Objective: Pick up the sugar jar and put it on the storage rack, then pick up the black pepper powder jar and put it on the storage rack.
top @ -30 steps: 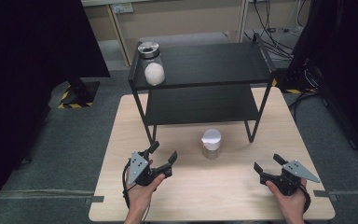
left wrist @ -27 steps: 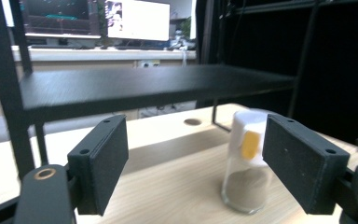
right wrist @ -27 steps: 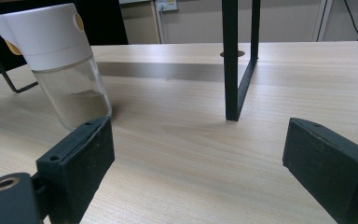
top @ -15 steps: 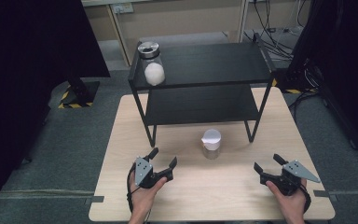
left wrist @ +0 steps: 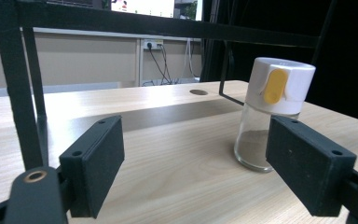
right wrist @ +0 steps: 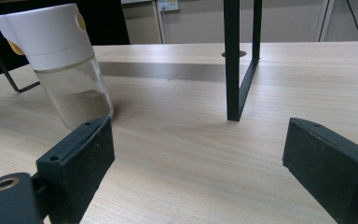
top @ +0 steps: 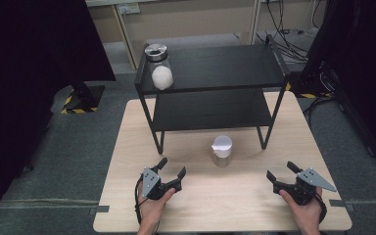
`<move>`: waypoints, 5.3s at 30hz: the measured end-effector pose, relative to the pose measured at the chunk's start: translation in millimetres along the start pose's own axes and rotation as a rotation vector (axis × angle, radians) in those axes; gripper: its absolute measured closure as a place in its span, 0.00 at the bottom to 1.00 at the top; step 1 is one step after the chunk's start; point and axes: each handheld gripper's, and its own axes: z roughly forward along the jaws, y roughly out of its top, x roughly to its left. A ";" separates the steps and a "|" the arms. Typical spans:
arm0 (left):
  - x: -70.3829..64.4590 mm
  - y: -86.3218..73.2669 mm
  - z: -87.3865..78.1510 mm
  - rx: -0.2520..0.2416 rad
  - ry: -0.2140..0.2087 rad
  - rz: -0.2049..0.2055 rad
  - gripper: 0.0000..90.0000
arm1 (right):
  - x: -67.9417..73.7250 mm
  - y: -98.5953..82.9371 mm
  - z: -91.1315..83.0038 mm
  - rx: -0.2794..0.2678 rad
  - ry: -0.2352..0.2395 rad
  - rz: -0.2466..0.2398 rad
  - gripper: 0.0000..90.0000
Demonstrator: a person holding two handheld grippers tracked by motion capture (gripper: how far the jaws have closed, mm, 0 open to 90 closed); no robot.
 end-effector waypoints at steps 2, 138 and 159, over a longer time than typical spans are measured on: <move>-0.1 -0.3 0.2 0.007 0.006 0.001 0.21 | 0.3 0.0 0.0 0.000 -0.001 -0.001 0.10; 5.2 -3.8 5.8 0.084 -0.002 -0.022 0.17 | 76.4 48.1 62.1 -0.185 0.072 -0.189 0.34; 4.6 -3.4 5.9 0.086 0.001 -0.019 0.17 | 69.9 98.2 34.4 -0.300 0.043 -0.199 0.34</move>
